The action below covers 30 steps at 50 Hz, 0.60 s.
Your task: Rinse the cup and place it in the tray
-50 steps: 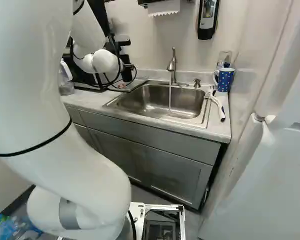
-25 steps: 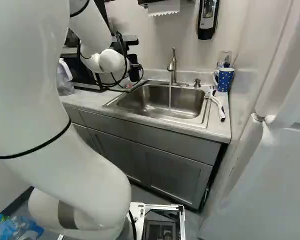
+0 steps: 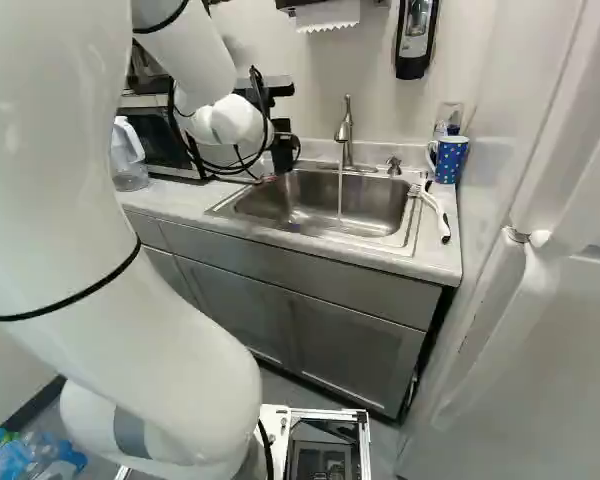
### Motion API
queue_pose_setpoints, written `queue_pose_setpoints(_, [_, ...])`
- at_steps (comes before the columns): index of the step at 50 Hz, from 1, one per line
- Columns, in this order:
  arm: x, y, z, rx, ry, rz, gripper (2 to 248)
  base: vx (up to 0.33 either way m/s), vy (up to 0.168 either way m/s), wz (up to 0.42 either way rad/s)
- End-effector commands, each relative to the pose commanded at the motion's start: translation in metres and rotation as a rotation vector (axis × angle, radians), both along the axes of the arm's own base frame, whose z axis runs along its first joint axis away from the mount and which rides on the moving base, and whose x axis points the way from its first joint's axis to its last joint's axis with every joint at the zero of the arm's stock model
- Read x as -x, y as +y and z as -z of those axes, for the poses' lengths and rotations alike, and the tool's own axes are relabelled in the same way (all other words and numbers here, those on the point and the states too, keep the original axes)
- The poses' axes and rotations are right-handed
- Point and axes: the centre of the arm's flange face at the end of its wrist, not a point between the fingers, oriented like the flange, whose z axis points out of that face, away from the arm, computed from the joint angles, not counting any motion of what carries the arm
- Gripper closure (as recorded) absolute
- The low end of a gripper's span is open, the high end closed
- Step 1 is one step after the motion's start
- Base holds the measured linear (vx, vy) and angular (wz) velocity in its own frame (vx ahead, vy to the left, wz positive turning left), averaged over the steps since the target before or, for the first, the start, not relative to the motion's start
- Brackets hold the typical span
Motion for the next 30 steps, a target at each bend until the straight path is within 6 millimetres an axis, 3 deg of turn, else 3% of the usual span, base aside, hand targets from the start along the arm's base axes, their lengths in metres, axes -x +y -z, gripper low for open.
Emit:
queue_pose_setpoints(16, [0.004,-0.024,0.008,-0.006,0.100,0.048,128,0.000,0.000,0.000])
queue_pose_setpoints(30, [0.022,-0.039,0.012,-0.009,0.130,0.081,128,0.000,0.000,0.000])
